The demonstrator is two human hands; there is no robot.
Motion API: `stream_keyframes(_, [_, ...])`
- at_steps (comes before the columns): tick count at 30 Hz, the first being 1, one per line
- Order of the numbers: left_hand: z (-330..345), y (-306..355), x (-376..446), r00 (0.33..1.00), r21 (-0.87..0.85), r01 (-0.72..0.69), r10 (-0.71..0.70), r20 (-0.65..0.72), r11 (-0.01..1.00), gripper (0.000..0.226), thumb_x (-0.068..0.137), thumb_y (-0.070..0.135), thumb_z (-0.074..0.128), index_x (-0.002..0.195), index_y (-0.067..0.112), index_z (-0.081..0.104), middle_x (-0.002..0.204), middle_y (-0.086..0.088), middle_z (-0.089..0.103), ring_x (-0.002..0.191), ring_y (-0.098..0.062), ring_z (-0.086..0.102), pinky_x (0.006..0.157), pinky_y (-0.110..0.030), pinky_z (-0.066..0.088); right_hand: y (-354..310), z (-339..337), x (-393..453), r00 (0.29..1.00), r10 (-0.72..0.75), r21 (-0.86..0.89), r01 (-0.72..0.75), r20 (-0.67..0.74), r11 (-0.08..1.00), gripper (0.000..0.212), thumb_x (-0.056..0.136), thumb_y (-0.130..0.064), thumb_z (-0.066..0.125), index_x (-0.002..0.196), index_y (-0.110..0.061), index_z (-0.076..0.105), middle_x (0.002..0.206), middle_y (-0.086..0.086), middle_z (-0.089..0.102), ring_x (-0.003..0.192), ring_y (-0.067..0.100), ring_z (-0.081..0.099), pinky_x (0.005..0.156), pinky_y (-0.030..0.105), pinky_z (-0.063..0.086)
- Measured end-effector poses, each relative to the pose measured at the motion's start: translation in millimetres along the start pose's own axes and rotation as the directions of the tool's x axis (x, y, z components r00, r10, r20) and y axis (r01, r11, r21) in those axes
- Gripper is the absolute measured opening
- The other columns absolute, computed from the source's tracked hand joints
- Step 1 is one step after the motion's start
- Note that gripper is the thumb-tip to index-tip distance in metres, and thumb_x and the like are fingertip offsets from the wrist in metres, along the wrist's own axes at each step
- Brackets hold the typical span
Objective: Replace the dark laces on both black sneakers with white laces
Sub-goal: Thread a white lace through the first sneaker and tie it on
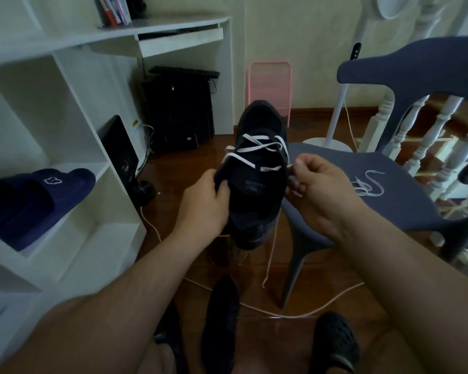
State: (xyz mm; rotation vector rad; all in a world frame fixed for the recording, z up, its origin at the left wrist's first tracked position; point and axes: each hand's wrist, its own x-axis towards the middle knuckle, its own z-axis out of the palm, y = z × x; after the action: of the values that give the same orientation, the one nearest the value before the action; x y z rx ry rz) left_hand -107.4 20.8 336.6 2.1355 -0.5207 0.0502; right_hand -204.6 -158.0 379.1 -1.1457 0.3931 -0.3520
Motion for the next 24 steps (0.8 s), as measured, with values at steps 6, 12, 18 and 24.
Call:
stream_keyframes(6, [-11.0, -7.7, 6.7, 0.998, 0.036, -0.009, 0.011, -0.064, 0.999, 0.008, 0.110, 0.038, 0.047, 0.110, 0.036, 0.055, 0.086, 0.013, 0.060, 0.078, -0.007, 0.060, 0.058, -0.023, 0.038, -23.3, -24.9, 15.9, 0.997, 0.015, 0.162, -0.002, -0.079, 0.987, 0.016, 0.109, -0.022, 0.046, 0.105, -0.015, 0.060, 0.074, 0.002, 0.060, 0.072, 0.018, 0.066, 0.084, 0.047, 0.063])
stream_keyframes(12, [-10.5, -2.9, -1.9, 0.994, 0.176, -0.090, 0.099, -0.044, 0.980, 0.032, 0.110, 0.038, 0.046, 0.141, 0.046, 0.041, 0.075, 0.008, 0.058, 0.069, -0.015, 0.062, 0.056, -0.032, 0.043, -0.9, -19.4, 11.4, 0.953, -0.189, -0.899, 0.290, 0.238, 0.329, 0.013, 0.108, -0.029, 0.048, 0.098, -0.028, 0.057, 0.083, -0.007, 0.057, 0.073, 0.007, 0.053, 0.062, 0.025, 0.037])
stream_keyframes(18, [-13.4, -4.4, 0.8, 0.994, 0.160, -0.065, 0.077, -0.073, 0.985, 0.027, 0.111, 0.047, 0.039, 0.138, 0.048, 0.043, 0.083, 0.009, 0.064, 0.079, -0.018, 0.066, 0.069, -0.043, 0.057, -2.5, -27.4, 17.1, 0.938, -0.176, -0.905, 0.337, 0.299, 0.260, 0.012, 0.105, -0.029, 0.056, 0.097, -0.027, 0.065, 0.085, -0.011, 0.062, 0.080, 0.004, 0.057, 0.068, 0.025, 0.042])
stream_keyframes(24, [-23.7, -6.2, 6.4, 0.988, 0.088, -0.045, 0.057, -0.147, 0.995, 0.018, 0.111, 0.044, 0.041, 0.126, 0.043, 0.051, 0.096, 0.013, 0.064, 0.092, -0.018, 0.065, 0.082, -0.050, 0.058, -11.3, -39.4, 23.1, 0.947, -0.066, -0.935, 0.320, 0.313, 0.151, 0.010, 0.102, -0.027, 0.061, 0.093, -0.030, 0.065, 0.088, -0.006, 0.065, 0.081, 0.009, 0.059, 0.069, 0.028, 0.043])
